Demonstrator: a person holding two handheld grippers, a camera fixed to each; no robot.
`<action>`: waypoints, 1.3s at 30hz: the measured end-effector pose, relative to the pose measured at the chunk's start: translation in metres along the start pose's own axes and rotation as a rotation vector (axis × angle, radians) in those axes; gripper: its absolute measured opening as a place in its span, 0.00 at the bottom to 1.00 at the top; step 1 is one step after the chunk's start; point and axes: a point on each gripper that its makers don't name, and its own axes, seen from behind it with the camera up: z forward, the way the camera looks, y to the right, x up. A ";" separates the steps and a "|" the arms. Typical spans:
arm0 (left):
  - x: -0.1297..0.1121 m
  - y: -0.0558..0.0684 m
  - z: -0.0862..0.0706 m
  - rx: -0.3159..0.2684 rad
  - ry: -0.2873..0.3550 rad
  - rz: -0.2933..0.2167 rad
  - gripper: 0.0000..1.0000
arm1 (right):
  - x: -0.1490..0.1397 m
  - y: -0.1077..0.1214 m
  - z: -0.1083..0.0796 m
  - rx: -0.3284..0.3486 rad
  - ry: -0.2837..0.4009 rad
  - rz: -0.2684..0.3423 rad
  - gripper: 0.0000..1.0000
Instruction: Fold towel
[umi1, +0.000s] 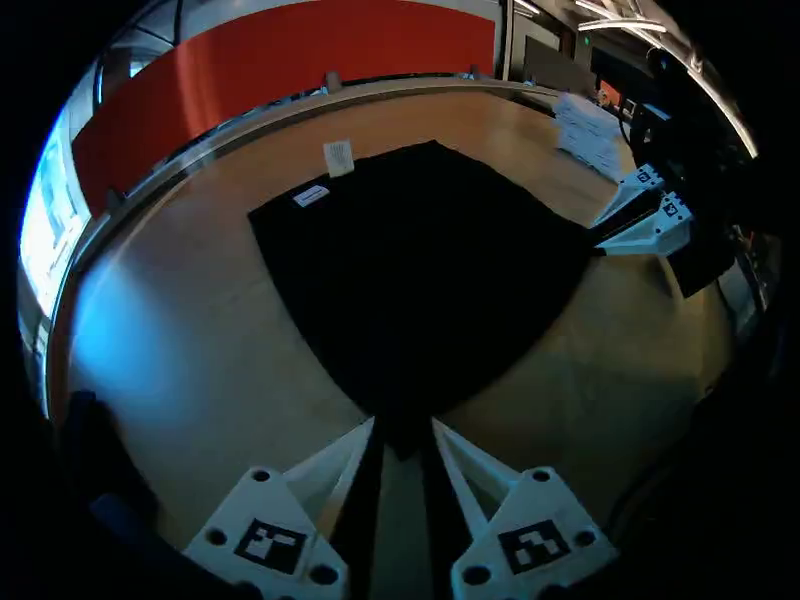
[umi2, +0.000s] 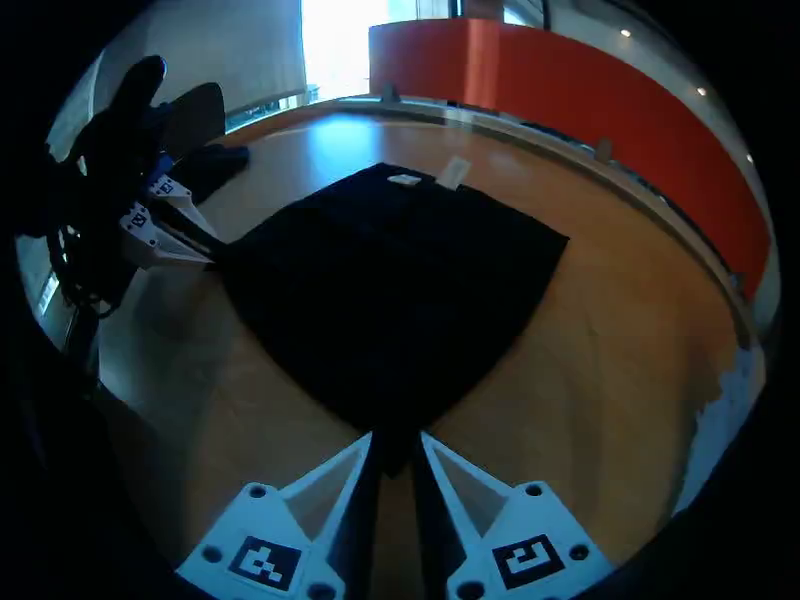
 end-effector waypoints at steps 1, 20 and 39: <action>0.000 0.000 0.000 0.003 -0.001 -0.004 0.18 | 0.001 -0.001 0.000 0.003 0.002 0.002 0.18; 0.032 -0.008 -0.041 0.053 0.038 -0.066 0.13 | 0.055 -0.007 -0.040 -0.007 0.079 -0.039 0.15; 0.077 0.000 -0.116 0.069 0.071 -0.063 0.13 | 0.108 -0.016 -0.114 0.011 0.121 -0.120 0.15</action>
